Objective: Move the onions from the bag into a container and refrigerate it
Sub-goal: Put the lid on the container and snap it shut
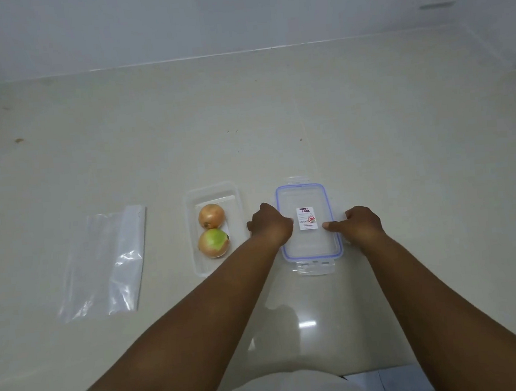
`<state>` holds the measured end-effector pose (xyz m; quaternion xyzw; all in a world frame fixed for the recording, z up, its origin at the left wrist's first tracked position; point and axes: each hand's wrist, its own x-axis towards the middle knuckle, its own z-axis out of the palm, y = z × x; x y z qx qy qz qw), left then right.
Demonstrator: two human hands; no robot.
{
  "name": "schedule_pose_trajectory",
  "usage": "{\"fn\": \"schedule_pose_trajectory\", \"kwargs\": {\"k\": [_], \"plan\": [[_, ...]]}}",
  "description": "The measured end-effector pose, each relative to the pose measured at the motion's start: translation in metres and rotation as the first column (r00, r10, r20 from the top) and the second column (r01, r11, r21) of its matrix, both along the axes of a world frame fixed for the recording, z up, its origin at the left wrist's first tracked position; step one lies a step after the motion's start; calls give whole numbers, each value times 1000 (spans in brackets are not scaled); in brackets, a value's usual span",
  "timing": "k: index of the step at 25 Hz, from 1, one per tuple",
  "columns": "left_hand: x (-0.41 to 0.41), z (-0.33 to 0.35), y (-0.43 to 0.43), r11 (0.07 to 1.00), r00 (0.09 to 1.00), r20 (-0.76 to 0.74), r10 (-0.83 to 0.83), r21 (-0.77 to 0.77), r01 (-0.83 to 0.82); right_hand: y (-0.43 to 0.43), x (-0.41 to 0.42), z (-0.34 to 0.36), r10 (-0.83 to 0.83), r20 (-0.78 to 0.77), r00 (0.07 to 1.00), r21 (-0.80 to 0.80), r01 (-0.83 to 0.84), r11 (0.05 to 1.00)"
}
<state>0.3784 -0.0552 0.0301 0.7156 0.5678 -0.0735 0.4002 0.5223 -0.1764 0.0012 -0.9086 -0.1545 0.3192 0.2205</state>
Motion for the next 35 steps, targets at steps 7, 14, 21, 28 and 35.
{"fn": "schedule_pose_trajectory", "kwargs": {"k": [7,14,21,28,35], "plan": [[-48,28,14,979,910,376,175,30,-201,-5,-32,30,-87,-18,996,348,88,933],[-143,20,68,933,889,325,322,49,-355,70,-111,38,89,9,996,363,-87,928],[-171,4,91,930,903,245,352,14,-366,107,-142,28,124,20,992,282,-125,951],[-182,-2,86,899,838,326,437,-144,-413,100,-143,24,140,18,990,248,-140,959],[-179,-2,85,898,836,327,441,-175,-405,98,-144,21,103,-61,993,302,-80,950]]}}
